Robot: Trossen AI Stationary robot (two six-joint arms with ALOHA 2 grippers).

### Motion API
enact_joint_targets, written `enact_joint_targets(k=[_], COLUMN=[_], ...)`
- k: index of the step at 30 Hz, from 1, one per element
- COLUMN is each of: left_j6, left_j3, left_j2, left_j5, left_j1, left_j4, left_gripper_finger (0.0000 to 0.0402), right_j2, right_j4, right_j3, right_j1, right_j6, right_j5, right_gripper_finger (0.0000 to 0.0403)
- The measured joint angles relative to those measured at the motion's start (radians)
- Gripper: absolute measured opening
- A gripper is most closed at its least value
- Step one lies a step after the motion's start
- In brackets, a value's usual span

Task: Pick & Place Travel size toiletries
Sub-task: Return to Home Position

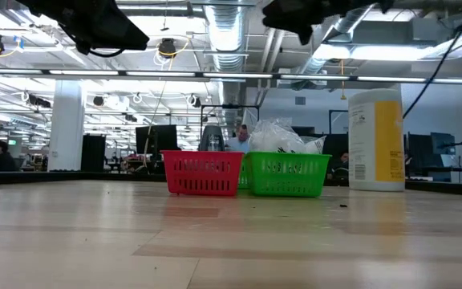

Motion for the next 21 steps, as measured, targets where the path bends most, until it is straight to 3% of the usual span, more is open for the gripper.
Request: enact_joint_targets(k=[4, 11, 21], left_j6=[0.048, 0.089, 0.234], left_j3=[0.000, 0.000, -0.045], left_j2=[0.000, -0.038, -0.084], left_j5=[-0.074, -0.099, -0.037], left_j1=[0.000, -0.003, 0.019], left_j4=[0.004, 0.008, 0.090], left_gripper_finger=[0.0088, 0.0088, 0.0088], right_j2=[-0.092, -0.243, -0.423], right_j4=[0.007, 0.118, 0.197], right_j3=[-0.090, -0.250, -0.432], right_j1=[-0.013, -0.018, -0.017], right_j6=[0.002, 0.009, 0.009], right_j5=[0.002, 0.004, 0.067], right_gripper_finger=[0.0113, 0.0113, 0.0113])
